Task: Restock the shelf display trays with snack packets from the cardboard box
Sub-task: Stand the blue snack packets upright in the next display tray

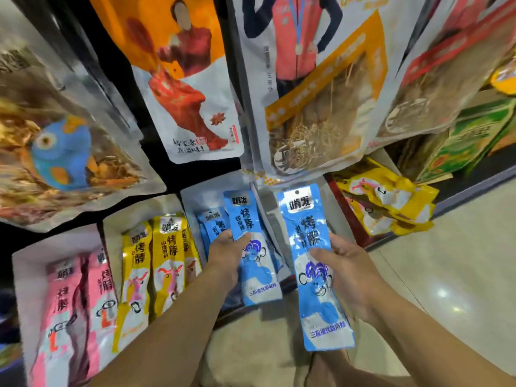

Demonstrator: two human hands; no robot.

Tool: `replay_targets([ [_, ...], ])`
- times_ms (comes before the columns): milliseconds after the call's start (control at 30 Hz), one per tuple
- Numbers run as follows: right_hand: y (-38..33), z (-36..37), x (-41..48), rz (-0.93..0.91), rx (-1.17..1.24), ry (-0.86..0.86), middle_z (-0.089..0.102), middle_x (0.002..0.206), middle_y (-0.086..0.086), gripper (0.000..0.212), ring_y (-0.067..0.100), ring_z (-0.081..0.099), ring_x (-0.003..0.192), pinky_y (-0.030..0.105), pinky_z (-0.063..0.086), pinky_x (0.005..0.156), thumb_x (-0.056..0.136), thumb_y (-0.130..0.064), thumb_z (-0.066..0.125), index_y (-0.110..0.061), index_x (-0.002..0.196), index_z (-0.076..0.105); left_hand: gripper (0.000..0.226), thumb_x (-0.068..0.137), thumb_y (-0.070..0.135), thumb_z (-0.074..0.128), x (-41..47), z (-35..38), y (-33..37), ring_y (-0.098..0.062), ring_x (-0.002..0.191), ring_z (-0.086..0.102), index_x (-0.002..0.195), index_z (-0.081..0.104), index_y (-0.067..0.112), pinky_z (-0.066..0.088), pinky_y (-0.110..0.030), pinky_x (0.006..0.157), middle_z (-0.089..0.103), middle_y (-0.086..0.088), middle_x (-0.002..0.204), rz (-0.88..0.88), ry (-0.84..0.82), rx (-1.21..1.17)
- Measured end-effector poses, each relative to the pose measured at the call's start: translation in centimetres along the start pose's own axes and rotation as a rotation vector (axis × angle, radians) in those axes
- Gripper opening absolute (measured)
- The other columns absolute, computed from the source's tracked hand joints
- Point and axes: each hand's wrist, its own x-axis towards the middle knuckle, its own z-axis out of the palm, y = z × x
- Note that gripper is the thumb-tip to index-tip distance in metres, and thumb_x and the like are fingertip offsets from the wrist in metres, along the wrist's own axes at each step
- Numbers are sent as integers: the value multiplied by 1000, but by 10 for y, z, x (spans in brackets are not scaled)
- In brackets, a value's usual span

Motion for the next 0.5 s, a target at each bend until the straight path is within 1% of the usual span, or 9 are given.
replay_targets([
  [67,2,-2,2,4,-3,7,77,106,16,24,40,74,95,53,59,83,96,-5,63,-9,118,70,35,92,18,72,11,7,1,-20,84,74,122,55,19,61,-41,74,70,-4,108,40,49,38],
  [100,2,-3,3,6,-5,10,77,106,16,24,40,74,94,54,59,84,95,-5,63,-9,118,70,47,91,21,72,17,10,1,-24,96,71,133,52,16,59,-41,83,66,-3,119,71,73,92],
  [167,3,-3,5,11,-7,16,77,104,16,23,40,74,93,55,59,84,95,-5,63,-10,117,70,49,91,29,71,25,14,1,-27,111,63,134,54,10,51,-36,96,62,-4,125,174,108,368],
  [267,4,-3,9,25,9,16,77,104,17,23,40,74,92,55,59,85,96,-5,63,-10,116,70,39,88,35,74,28,19,-2,-19,84,55,112,63,7,45,-33,90,60,5,84,282,146,573],
  [300,5,-3,10,28,13,12,77,105,17,23,41,74,93,56,58,87,96,-5,63,-9,117,70,41,86,36,76,29,20,-3,-22,80,59,113,64,7,47,-36,88,62,-1,83,300,150,590],
  [367,6,-3,13,28,17,4,76,107,17,24,41,74,94,57,57,88,96,-5,63,-9,118,69,62,82,40,78,33,22,-5,-34,87,68,131,58,6,56,-41,88,66,-25,107,309,171,660],
  [400,6,-2,14,29,19,4,76,107,17,24,41,74,95,58,57,89,96,-4,63,-8,118,69,68,81,44,78,35,21,-5,-35,83,67,134,56,6,58,-41,84,63,-30,113,305,174,710],
  [433,6,-1,15,32,21,4,76,106,17,23,42,74,95,59,57,88,96,-4,63,-9,118,70,69,82,46,77,36,19,-4,-30,78,65,134,56,6,57,-38,82,62,-30,114,314,172,754],
  [500,5,3,16,47,23,1,77,105,16,21,42,74,94,60,57,87,96,-5,62,-9,116,70,68,85,42,75,30,14,0,-22,91,59,137,51,7,50,-31,89,57,-23,124,336,158,798],
])
